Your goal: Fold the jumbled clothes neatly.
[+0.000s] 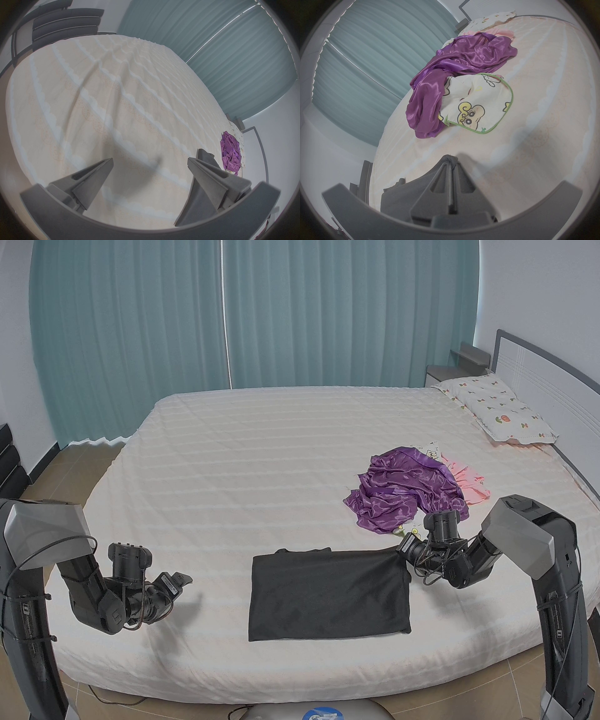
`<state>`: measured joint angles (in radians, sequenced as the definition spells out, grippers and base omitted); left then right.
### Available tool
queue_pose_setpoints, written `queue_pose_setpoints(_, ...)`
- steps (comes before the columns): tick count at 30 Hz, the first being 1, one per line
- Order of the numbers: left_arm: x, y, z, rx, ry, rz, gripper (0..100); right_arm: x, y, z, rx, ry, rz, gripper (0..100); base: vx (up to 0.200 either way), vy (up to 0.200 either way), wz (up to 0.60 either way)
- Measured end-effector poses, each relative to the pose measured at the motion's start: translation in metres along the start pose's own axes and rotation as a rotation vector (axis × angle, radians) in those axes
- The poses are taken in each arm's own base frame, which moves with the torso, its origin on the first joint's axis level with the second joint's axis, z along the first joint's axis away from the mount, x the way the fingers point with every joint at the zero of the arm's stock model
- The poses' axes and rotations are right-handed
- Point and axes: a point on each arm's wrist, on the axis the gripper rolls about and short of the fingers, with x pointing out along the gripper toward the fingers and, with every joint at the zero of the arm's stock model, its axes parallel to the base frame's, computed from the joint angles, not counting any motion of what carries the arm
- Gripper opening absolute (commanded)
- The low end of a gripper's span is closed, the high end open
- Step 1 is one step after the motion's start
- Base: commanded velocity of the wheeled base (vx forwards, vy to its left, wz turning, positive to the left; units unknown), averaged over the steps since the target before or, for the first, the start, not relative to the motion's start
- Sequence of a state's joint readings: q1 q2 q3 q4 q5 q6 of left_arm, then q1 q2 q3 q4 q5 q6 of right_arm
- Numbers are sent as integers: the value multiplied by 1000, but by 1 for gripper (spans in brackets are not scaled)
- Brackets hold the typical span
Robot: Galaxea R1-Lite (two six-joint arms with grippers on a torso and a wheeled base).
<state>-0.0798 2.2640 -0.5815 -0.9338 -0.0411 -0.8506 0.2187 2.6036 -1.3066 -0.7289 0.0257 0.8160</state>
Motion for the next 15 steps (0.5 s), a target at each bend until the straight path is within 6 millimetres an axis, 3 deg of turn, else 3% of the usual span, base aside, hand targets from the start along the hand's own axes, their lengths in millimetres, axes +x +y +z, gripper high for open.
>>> queue_pose_setpoints(2,0,0,0,0,0,0,100,0,-1,0,3,1,-2,0,0,0,0)
queue_pose_setpoints(3,0,0,0,0,0,0,100,0,-1,-1,3,2,-3,100,0,0,0)
queue_pose_setpoints(15,0,0,0,0,0,0,100,-9,-6,-4,-7,8,-6,100,0,0,0)
